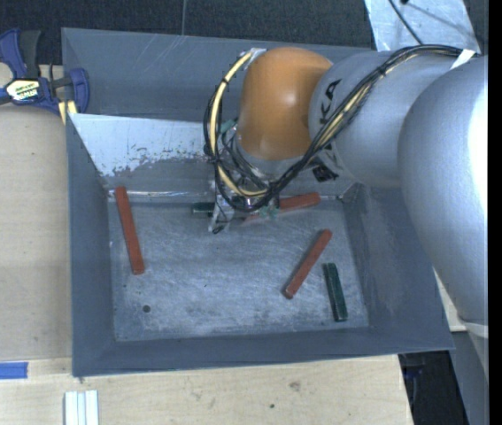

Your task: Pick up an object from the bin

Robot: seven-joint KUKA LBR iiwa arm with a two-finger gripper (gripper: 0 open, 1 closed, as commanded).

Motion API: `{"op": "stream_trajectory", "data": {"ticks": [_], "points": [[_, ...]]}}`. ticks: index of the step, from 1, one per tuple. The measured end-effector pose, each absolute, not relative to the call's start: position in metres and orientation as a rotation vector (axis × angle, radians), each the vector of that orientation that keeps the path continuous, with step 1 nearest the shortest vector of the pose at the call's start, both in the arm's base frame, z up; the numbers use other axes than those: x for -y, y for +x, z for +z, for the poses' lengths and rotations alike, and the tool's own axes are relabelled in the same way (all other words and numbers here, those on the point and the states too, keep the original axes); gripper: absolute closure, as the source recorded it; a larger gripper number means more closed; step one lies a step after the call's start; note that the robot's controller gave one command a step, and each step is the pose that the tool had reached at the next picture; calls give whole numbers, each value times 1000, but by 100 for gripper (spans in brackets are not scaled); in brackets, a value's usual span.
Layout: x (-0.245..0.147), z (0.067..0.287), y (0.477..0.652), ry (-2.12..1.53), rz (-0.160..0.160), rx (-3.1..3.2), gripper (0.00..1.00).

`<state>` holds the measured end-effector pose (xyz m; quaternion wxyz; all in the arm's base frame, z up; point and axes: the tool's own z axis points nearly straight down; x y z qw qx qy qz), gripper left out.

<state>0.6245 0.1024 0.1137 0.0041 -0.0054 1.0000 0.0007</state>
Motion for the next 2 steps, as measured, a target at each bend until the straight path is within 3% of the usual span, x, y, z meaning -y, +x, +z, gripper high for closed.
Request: {"op": "stream_trajectory", "data": {"ticks": [2], "points": [[-102,157,628,-12,2,-3134,100]]}}
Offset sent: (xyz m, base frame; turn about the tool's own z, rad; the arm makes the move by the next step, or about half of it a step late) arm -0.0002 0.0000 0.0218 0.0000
